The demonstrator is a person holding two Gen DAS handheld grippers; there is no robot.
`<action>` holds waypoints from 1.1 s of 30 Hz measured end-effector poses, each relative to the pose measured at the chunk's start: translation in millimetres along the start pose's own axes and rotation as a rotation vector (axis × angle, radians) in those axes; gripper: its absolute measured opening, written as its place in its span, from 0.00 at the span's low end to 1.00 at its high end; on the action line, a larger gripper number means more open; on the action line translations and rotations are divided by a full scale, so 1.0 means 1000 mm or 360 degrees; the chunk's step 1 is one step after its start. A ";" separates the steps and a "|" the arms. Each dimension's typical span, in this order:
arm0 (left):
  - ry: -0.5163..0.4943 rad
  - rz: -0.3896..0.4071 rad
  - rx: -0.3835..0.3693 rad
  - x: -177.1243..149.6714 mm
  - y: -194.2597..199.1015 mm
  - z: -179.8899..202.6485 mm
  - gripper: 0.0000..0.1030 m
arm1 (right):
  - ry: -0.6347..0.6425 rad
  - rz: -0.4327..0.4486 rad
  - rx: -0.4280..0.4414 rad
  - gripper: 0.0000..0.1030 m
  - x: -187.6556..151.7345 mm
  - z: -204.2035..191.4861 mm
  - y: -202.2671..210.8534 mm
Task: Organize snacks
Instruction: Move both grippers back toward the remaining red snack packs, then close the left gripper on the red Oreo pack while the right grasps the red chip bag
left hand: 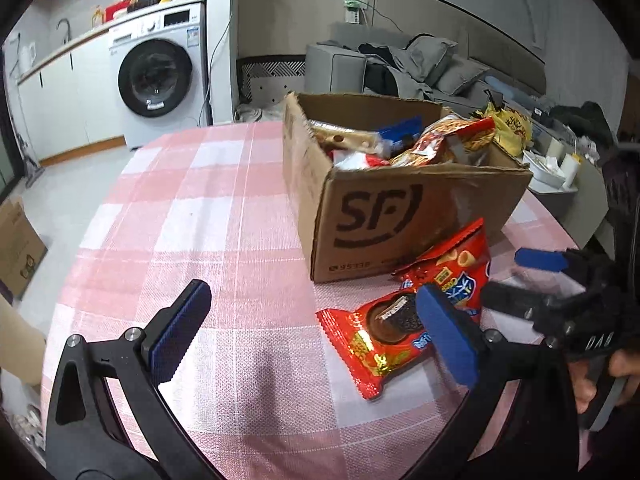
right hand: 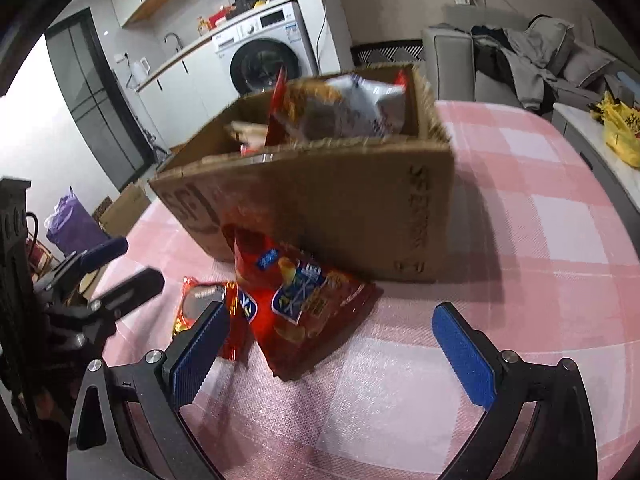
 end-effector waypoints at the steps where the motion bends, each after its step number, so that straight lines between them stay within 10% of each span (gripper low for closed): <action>1: 0.0003 -0.0015 -0.0016 -0.001 -0.003 -0.001 0.99 | 0.0016 -0.0010 -0.0009 1.00 -0.001 -0.001 -0.003; 20: 0.0087 -0.0073 0.0004 -0.004 -0.036 -0.017 0.99 | 0.0015 -0.0051 -0.0063 0.98 0.011 -0.005 -0.050; 33: 0.0095 -0.0076 -0.0005 -0.007 -0.038 -0.019 0.99 | -0.0147 0.0016 0.0143 0.66 0.007 0.005 -0.038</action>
Point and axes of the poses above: each gripper's, at about its wrist camera, not at the fingertips, and y roughly against the way its jaws point, z to its right, x to its top, the point moved 1 cm from there along -y, roughly the way its jaws point, and after that the axes turned 12 degrees about x, right-handed, at the moved point
